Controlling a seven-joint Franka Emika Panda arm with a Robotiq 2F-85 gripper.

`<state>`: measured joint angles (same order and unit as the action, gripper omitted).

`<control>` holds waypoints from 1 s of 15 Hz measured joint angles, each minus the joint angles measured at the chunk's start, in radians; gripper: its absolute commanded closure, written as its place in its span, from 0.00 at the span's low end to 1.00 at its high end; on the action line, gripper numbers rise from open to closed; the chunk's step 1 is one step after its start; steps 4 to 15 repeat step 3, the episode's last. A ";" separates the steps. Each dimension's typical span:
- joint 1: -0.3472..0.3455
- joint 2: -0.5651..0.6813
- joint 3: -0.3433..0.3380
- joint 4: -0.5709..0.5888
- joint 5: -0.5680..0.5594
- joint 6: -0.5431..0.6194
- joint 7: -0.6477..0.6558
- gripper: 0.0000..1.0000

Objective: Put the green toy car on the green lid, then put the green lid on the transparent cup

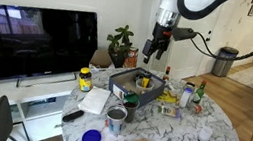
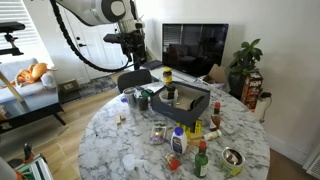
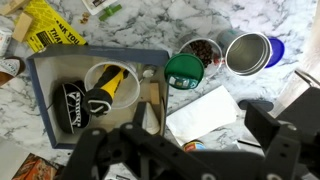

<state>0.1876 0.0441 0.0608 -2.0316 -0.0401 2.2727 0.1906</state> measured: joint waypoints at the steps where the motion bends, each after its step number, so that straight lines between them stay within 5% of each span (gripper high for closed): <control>1: -0.001 -0.002 0.000 -0.004 0.000 0.000 -0.004 0.00; 15: -0.003 -0.002 0.000 -0.010 0.000 0.000 -0.007 0.00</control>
